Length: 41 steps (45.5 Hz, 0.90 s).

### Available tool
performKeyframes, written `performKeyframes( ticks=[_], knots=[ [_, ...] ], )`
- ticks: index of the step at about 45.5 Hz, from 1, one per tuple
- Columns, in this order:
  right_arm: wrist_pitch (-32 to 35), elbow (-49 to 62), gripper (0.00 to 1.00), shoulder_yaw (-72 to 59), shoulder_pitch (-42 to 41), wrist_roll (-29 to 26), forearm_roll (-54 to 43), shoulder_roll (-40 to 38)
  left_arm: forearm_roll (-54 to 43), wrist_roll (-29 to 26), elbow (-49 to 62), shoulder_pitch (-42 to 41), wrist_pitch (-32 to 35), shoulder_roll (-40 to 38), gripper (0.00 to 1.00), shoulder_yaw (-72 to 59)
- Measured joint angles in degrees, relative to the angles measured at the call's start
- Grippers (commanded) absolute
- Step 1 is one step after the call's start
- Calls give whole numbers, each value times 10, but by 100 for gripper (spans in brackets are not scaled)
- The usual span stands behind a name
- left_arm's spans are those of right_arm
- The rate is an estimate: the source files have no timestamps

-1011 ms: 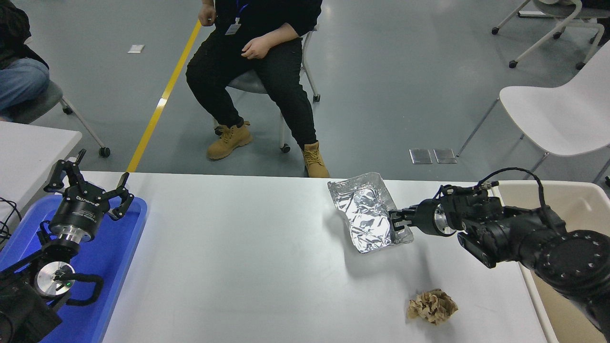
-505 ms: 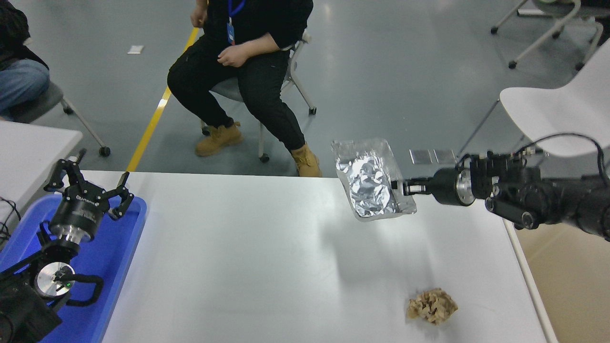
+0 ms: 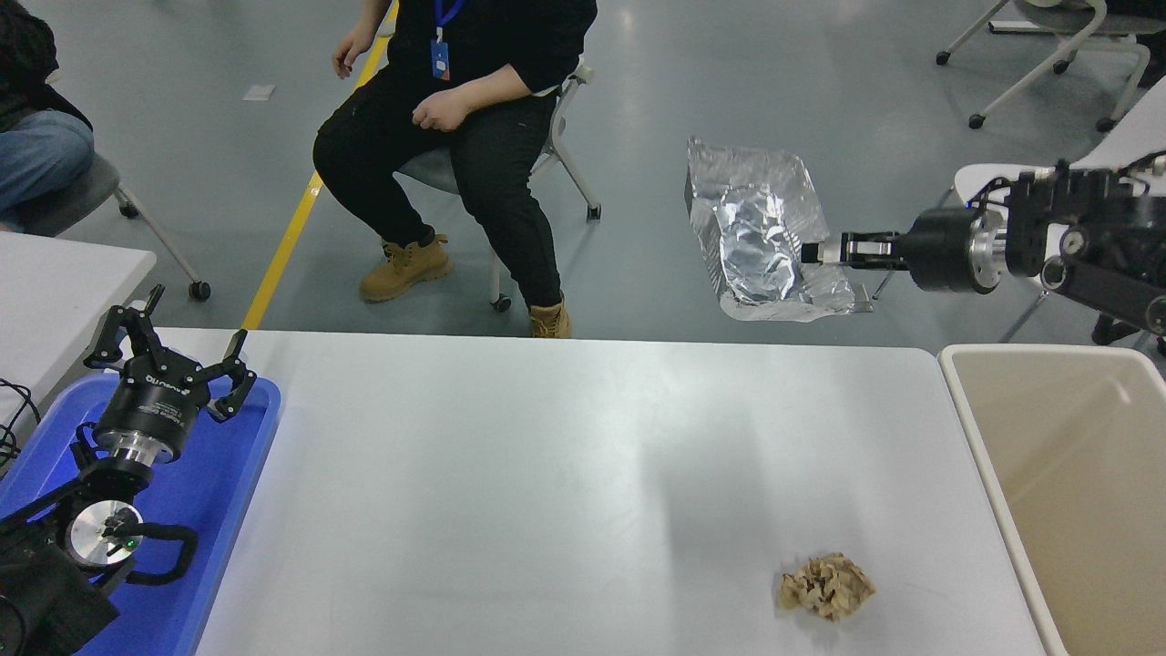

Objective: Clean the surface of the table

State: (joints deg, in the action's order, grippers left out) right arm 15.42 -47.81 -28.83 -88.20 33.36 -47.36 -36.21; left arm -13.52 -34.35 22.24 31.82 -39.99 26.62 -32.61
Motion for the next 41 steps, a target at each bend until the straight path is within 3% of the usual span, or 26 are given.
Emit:
performKeyframes(
  ticks=[17, 41],
  knots=[
    [26, 40, 0, 20, 17, 0, 1, -33, 0, 0, 0, 0, 0, 0, 100, 0],
    [30, 292, 0, 23, 204, 0, 85, -52, 0, 0, 0, 0, 0, 0, 100, 0]
  ],
)
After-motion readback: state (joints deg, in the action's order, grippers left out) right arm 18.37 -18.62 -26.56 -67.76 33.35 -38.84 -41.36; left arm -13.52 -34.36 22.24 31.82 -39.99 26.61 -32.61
